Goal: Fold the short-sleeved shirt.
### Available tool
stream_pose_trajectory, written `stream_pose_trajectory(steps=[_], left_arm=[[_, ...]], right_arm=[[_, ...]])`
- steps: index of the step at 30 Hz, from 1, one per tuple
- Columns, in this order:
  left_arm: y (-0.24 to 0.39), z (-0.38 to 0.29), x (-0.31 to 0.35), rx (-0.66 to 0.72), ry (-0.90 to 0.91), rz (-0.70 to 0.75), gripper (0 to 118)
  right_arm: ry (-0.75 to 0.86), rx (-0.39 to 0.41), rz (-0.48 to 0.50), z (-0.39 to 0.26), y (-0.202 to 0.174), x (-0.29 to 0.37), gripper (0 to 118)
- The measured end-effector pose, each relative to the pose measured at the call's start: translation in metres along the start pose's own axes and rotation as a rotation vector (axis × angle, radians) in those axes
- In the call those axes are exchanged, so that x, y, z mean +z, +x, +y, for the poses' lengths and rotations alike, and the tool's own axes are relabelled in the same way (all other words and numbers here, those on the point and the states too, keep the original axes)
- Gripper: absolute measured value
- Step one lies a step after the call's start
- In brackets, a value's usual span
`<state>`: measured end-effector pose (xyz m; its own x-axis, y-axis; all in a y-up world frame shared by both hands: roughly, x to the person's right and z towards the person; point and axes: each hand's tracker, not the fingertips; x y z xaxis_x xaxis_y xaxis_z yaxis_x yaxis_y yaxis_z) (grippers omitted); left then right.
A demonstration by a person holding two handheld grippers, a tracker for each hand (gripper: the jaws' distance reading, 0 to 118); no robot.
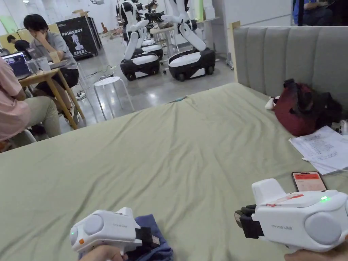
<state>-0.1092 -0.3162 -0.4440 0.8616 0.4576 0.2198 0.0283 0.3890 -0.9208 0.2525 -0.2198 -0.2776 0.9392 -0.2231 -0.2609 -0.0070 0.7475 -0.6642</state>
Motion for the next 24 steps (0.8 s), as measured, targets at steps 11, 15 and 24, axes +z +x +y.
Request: stream_pose_trajectory(steps=[11,15,24], left_arm=[[-0.053,-0.042,0.132,0.167,0.266,0.001,0],[-0.082,-0.068,0.163,0.22,0.309,0.058,0],[-0.1,-0.083,0.146,0.199,0.314,0.029,118]], right_arm=[[-0.042,0.25,0.252,0.075,-0.07,-0.067,0],[-0.169,0.344,0.416,0.086,-0.104,-0.145,0],[-0.494,0.44,0.466,0.066,-0.105,-0.242,0]])
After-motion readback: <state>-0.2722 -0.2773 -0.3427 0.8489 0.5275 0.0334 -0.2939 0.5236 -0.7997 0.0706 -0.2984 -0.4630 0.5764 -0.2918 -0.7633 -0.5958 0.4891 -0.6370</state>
